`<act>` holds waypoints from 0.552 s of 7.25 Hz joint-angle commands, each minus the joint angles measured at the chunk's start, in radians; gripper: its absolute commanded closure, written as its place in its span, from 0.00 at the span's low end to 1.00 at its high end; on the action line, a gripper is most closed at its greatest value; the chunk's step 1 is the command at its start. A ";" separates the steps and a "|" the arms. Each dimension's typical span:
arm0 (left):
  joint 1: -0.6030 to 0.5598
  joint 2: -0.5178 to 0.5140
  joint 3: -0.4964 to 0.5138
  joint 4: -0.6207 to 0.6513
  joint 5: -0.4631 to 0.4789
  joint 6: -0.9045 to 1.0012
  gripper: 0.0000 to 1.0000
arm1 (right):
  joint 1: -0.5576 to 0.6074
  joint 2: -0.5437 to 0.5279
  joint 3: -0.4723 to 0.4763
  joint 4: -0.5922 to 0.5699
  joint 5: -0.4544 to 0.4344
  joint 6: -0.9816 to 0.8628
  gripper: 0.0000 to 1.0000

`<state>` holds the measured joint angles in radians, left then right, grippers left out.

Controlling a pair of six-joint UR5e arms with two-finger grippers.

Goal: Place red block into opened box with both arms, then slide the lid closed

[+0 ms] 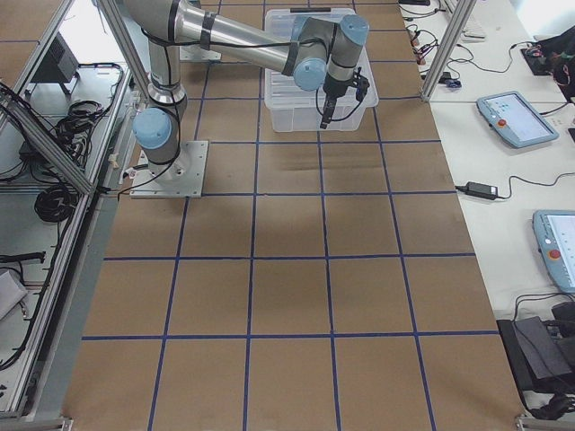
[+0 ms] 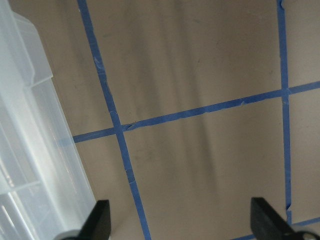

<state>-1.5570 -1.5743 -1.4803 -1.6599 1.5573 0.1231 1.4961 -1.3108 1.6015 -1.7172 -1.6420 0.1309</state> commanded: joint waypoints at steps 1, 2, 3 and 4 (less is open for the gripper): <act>0.000 -0.003 0.000 0.000 -0.002 0.000 0.00 | 0.009 -0.001 0.000 0.001 0.020 0.012 0.00; 0.000 -0.006 0.000 0.000 -0.005 0.000 0.00 | 0.010 -0.002 -0.003 -0.002 0.031 0.012 0.00; 0.000 0.000 0.000 -0.001 -0.005 0.001 0.00 | 0.006 -0.002 -0.014 -0.005 0.021 -0.002 0.00; 0.002 0.000 0.000 0.000 -0.006 0.000 0.00 | -0.008 -0.008 -0.024 -0.010 0.015 -0.008 0.00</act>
<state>-1.5567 -1.5755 -1.4802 -1.6604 1.5524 0.1234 1.5001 -1.3143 1.5894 -1.7222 -1.6212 0.1321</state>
